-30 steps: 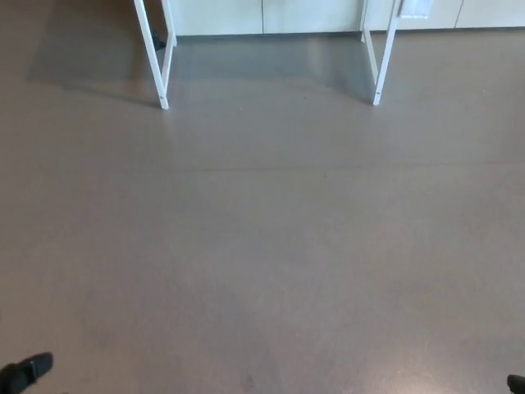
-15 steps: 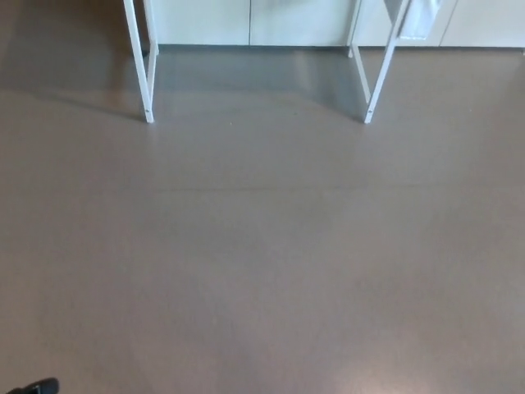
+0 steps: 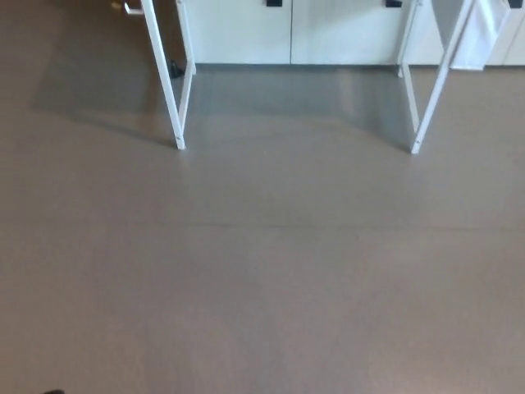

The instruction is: The robot walk towards a table in front and then clicks the light switch button using the right hand's index finger

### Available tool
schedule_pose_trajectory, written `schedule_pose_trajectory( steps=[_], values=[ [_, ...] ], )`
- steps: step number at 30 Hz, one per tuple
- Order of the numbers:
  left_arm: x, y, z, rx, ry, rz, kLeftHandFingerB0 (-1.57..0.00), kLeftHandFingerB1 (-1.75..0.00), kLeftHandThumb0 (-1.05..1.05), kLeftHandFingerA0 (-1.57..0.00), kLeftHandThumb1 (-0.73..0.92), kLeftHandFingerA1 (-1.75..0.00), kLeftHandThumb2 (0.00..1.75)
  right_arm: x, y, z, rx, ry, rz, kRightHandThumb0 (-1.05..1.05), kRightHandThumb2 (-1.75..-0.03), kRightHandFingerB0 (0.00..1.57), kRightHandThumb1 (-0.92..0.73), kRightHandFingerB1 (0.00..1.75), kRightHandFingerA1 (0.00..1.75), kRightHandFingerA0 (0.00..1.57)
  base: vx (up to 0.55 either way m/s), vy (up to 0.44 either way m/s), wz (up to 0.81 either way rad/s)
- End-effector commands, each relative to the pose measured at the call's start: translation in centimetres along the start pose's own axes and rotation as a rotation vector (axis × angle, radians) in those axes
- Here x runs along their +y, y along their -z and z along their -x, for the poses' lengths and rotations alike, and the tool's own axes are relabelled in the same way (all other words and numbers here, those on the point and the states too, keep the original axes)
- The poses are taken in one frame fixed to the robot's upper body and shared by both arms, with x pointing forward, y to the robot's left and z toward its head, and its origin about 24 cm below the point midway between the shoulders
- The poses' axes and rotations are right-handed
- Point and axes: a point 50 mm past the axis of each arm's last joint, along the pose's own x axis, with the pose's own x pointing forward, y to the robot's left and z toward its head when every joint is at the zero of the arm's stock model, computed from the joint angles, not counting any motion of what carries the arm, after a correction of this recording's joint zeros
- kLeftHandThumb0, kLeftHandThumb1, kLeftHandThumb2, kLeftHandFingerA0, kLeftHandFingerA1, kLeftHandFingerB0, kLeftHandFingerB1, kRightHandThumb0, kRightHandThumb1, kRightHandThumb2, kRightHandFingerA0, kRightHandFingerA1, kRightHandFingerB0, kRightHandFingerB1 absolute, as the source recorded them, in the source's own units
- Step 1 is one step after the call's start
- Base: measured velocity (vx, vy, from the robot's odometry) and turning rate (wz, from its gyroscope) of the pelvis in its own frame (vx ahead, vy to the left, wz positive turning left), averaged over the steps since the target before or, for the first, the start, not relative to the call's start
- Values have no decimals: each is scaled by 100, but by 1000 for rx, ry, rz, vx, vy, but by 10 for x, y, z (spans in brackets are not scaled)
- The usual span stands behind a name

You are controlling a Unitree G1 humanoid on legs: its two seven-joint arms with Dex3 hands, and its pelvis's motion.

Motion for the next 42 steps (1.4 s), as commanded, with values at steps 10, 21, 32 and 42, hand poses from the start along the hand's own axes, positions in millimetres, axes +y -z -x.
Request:
schedule_pose_trajectory(
  steps=[10,21,32,42],
  values=[
    [2,-2,0,6,4,-20,-17,-38,-18,-32,82,-46,68,-6,7,7,1,27,11,-44,-59,28,-68,43,66,55,427,204,-30],
    [2,6,5,25,16,-35,-10,-48,-13,-26,62,-56,100,-5,19,16,17,24,5,-42,-59,28,-69,43,66,55,468,-39,23],
    [2,6,5,35,25,-37,-14,-36,-18,-31,79,-46,66,-4,20,18,16,20,13,-41,-60,29,-70,44,67,54,433,-52,19],
    [2,20,11,57,26,-53,-14,-36,-19,-28,78,-44,67,-5,33,27,51,9,35,-49,-92,24,-51,54,68,49,382,87,-17]
  ],
)
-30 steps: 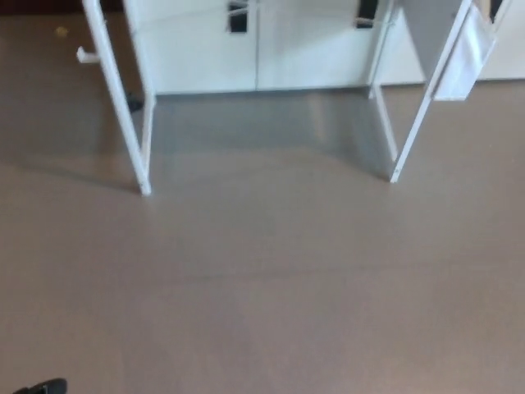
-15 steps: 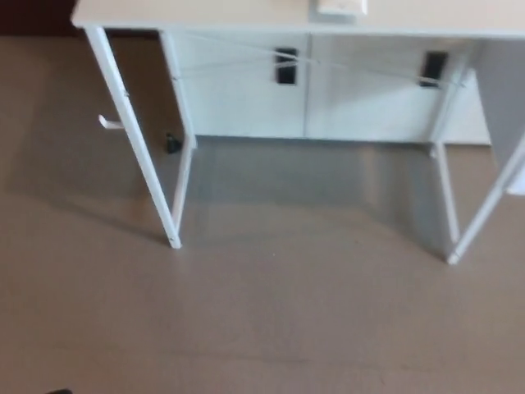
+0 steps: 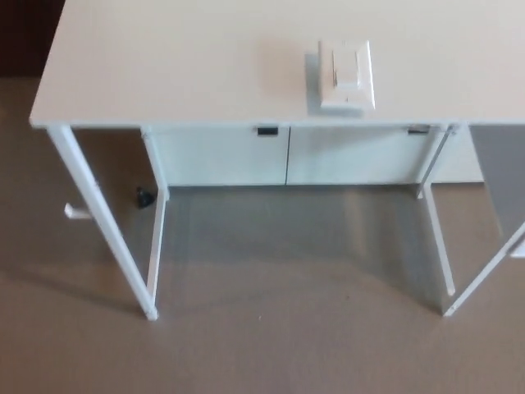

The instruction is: The robot walk towards a table in front and then clicks the light switch button using the right hand's index finger

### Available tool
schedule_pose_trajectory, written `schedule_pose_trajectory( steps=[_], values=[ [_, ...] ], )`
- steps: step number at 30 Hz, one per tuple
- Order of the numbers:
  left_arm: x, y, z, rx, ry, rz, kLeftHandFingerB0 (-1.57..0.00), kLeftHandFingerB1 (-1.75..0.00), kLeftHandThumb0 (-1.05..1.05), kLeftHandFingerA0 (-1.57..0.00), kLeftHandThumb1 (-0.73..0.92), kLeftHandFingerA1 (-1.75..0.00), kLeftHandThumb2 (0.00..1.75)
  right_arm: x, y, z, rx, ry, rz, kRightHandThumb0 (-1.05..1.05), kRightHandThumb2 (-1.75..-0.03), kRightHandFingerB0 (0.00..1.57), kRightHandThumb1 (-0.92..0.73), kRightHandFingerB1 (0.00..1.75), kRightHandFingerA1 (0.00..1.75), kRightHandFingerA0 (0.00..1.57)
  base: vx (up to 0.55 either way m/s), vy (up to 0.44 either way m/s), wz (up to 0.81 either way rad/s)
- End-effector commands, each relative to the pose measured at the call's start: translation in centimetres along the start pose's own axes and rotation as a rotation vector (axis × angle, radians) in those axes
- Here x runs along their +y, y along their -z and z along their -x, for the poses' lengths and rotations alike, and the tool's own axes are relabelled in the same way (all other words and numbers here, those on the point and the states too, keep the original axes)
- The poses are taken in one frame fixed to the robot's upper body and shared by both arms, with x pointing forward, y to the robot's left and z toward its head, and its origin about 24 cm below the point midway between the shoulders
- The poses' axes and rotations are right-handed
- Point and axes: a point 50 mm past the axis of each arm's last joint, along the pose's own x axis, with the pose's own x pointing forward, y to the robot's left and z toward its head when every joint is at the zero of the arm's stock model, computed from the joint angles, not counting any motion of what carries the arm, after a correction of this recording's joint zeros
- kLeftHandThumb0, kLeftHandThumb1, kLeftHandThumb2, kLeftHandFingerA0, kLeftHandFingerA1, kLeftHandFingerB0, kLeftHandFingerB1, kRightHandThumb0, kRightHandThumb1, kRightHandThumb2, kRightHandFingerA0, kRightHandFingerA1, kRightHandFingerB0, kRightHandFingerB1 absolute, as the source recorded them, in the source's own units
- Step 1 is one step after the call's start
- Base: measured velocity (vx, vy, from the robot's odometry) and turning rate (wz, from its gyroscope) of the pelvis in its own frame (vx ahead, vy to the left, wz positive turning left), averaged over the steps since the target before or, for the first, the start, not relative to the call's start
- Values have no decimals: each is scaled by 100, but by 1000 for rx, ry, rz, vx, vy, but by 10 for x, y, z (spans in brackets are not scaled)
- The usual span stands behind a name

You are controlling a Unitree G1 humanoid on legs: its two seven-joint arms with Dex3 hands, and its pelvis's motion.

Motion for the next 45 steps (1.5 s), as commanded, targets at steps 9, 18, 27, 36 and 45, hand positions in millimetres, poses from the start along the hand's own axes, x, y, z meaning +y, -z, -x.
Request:
schedule_pose_trajectory(
  steps=[9,18,27,36,45],
  values=[
    [6,6,4,17,-17,-24,-19,-38,-18,-30,85,-45,67,-4,5,2,19,8,36,-47,-59,28,-67,41,64,55,148,-82,14],
    [7,9,5,25,-8,-36,-17,-38,-19,-30,84,-46,68,-3,7,6,7,2,43,-48,-60,26,-67,44,70,55,116,-92,0],
    [7,8,4,26,-12,-35,-19,-38,-19,-31,82,-46,68,-2,6,6,5,0,66,-48,-59,27,-68,42,66,55,85,182,-5],
    [6,4,5,17,-7,-58,-18,-38,-19,-31,80,-46,67,0,6,4,4,-1,76,-49,-60,27,-65,44,68,57,83,25,10],
    [6,1,5,5,-8,-66,-19,-38,-20,-31,80,-46,67,1,1,-1,-7,-5,86,-47,-59,27,-67,42,66,56,16,-47,-1]
  ],
)
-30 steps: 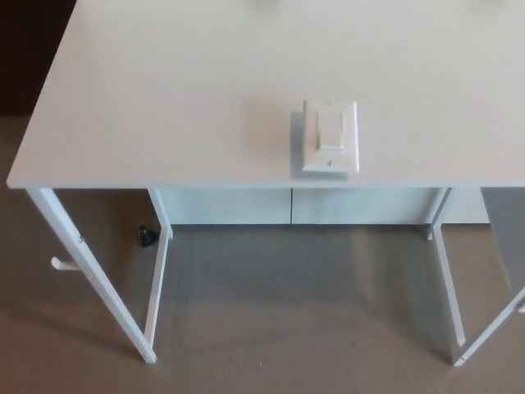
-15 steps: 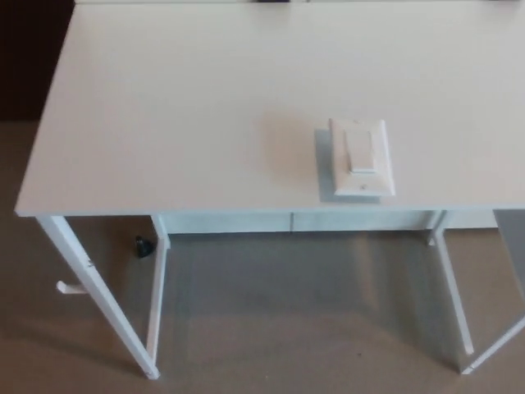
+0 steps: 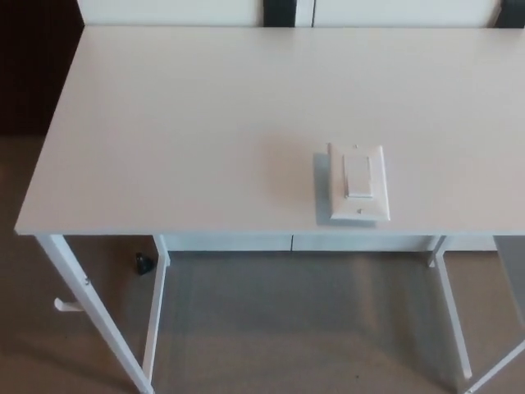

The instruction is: The robot walk towards a table in front and then clicks the light switch button using the right hand's index finger

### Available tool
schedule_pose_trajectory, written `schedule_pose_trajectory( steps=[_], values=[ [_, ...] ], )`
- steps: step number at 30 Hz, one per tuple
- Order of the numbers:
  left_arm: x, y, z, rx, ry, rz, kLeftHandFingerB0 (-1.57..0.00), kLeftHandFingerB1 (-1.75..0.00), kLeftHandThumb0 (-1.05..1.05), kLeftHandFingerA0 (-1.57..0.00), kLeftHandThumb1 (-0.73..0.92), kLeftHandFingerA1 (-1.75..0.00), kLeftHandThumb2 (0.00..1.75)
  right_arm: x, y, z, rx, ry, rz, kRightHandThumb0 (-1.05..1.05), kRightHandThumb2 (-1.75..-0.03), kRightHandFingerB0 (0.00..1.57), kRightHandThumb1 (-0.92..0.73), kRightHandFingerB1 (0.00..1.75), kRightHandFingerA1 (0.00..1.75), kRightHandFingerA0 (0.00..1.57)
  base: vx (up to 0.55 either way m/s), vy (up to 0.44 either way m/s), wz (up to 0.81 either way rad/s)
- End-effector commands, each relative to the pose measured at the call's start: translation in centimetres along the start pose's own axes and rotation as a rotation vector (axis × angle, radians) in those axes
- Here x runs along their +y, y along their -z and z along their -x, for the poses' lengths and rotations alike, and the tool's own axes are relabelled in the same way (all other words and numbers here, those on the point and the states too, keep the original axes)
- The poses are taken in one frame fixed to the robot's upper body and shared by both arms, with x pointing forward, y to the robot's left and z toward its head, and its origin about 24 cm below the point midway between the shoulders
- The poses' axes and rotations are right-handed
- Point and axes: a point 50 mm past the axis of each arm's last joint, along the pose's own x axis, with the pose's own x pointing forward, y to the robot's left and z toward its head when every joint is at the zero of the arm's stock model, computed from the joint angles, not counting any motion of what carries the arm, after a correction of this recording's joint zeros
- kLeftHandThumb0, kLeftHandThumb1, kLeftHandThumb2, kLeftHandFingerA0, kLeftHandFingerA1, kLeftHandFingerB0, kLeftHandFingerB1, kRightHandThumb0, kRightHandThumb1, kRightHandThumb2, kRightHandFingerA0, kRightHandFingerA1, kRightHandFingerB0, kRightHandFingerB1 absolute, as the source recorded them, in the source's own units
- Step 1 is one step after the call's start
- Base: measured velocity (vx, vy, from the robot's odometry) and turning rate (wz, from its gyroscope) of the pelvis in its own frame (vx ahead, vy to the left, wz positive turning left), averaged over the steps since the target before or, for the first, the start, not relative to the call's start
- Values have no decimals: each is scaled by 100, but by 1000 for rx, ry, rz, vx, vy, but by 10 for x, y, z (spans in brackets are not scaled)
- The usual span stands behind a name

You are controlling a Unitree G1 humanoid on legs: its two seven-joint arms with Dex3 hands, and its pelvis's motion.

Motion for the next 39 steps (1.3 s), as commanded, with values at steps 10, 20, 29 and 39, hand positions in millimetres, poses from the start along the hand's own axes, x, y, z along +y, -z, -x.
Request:
schedule_pose_trajectory(
  steps=[10,20,29,39],
  values=[
    [2,-5,2,-21,-6,-25,-13,-49,-15,-24,60,-55,98,-5,-9,-3,-29,17,55,-44,-60,28,-72,44,61,55,161,-281,17],
    [2,-9,-1,-26,-8,-23,-13,-50,-15,-27,59,-56,97,-5,-13,-4,-45,15,83,-46,-61,29,-70,44,63,54,148,80,-7],
    [2,-15,-2,-32,-1,-45,-12,-49,-16,-24,57,-55,96,-4,-15,-7,-41,14,64,-46,-61,31,-70,44,65,57,183,219,-6],
    [3,-15,-2,-34,-1,-44,-13,-49,-16,-24,57,-55,96,-3,-16,-8,-47,0,66,-47,-93,24,-52,55,68,49,37,-57,2]
  ],
)
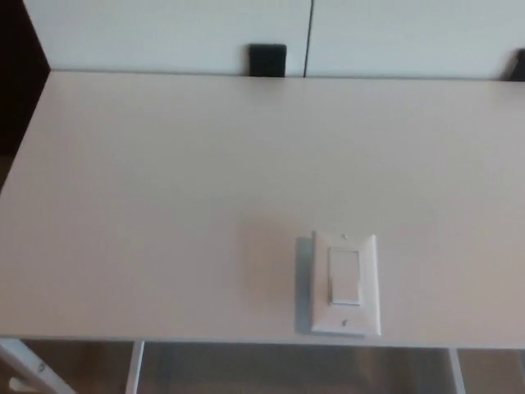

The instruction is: The robot walk towards a table in front and then clicks the light switch button using the right hand's index finger

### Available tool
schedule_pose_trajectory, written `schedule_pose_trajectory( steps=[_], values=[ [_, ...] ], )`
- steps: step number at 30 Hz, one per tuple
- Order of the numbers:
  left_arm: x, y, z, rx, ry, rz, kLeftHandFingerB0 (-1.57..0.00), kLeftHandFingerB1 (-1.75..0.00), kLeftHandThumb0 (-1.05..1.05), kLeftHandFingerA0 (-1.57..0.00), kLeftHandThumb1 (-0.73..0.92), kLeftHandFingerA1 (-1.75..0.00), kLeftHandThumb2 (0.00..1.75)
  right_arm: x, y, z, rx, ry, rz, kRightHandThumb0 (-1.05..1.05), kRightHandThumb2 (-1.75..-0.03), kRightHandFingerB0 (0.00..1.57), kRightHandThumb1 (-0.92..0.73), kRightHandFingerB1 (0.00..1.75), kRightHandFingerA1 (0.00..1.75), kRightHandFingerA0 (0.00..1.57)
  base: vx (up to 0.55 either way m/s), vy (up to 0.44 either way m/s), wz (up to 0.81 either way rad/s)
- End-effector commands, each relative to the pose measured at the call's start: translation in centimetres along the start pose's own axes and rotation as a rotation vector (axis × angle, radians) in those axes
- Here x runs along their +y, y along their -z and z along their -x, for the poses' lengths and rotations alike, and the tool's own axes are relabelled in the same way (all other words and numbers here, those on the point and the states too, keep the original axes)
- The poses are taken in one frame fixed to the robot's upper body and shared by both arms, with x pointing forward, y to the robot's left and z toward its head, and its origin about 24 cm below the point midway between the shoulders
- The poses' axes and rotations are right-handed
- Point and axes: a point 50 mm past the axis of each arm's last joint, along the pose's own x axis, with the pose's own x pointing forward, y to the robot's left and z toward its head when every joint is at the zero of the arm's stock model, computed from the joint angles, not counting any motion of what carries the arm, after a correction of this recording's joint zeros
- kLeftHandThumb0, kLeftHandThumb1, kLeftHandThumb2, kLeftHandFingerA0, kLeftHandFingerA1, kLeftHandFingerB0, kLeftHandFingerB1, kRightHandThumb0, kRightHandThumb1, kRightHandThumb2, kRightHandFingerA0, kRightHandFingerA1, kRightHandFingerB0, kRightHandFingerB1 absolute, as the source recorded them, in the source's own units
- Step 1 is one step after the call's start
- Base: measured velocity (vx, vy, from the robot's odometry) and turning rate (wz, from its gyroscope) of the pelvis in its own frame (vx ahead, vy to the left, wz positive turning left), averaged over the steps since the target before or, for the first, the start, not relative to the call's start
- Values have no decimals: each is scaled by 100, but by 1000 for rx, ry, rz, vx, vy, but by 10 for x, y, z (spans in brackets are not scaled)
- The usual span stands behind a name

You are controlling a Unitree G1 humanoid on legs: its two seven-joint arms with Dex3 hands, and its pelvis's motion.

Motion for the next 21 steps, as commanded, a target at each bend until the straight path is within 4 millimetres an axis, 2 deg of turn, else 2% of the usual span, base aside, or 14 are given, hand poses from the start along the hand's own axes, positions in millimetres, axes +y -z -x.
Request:
schedule_pose_trajectory(
  steps=[1,2,8,17,18,19,20,21],
  values=[
    [3,-1,1,4,-6,-20,-12,-49,-15,-24,58,-55,96,-5,-1,1,-3,8,17,-46,-93,25,-53,56,68,50,33,-32,-9],
    [3,-1,1,6,-10,-19,-13,-49,-16,-25,57,-55,96,-5,0,1,0,9,13,-44,-59,30,-70,46,62,54,47,-129,-10],
    [3,0,1,8,-11,-23,-13,-49,-16,-25,57,-55,95,-6,0,0,6,11,27,-46,-61,30,-69,46,61,54,13,8,-5],
    [2,-1,0,6,-15,-26,-14,-50,-16,-27,55,-56,95,-5,-1,-1,6,6,40,-47,-61,30,-69,46,62,56,-11,161,2],
    [1,-1,0,8,-15,-28,-15,-50,-16,-28,55,-57,95,-5,-1,-1,4,5,46,-50,-93,26,-52,56,69,54,80,85,14],
    [0,-1,0,7,-15,-29,-15,-50,-16,-29,55,-57,94,-5,-1,-1,1,4,43,-47,-60,30,-68,46,63,57,0,0,0],
    [-2,-1,1,5,-11,-33,-15,-50,-15,-28,56,-57,95,-4,-2,0,-4,2,41,-49,-93,26,-52,56,69,53,51,42,10],
    [-4,-2,2,4,-8,-34,-15,-50,-15,-28,56,-57,95,-4,-2,0,-8,0,46,-49,-93,26,-52,56,69,53,0,0,0]
  ],
)
